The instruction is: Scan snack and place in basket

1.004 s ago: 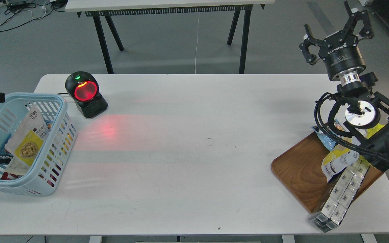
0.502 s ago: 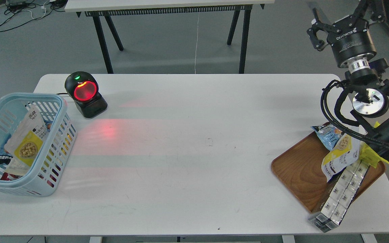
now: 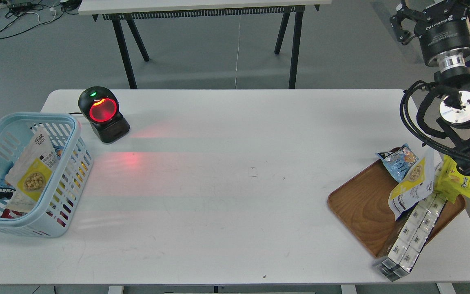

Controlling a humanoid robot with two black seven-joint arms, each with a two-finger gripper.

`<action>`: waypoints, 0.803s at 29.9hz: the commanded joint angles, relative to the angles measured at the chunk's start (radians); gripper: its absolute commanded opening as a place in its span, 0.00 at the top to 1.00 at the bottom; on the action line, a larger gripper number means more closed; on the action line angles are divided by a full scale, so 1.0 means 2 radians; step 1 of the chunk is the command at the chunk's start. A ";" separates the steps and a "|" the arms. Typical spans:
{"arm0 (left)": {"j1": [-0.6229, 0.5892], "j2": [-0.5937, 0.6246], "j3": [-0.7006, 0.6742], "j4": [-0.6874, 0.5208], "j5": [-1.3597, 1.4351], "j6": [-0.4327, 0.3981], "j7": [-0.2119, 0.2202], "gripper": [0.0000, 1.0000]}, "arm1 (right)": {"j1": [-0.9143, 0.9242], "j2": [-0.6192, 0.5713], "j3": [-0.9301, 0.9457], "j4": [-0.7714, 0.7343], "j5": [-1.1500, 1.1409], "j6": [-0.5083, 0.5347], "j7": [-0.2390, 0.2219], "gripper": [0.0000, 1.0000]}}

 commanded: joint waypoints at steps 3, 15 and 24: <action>0.002 -0.087 -0.050 0.070 -0.104 0.000 0.111 0.00 | -0.002 0.002 0.024 -0.003 0.004 0.009 -0.028 0.01; 0.011 -0.178 -0.057 0.133 -0.166 0.000 0.111 0.00 | -0.031 0.049 0.053 -0.030 0.005 0.009 -0.027 0.01; 0.014 -0.191 -0.057 0.134 -0.176 0.000 0.082 0.00 | -0.033 0.050 0.053 -0.031 0.005 0.009 -0.028 0.01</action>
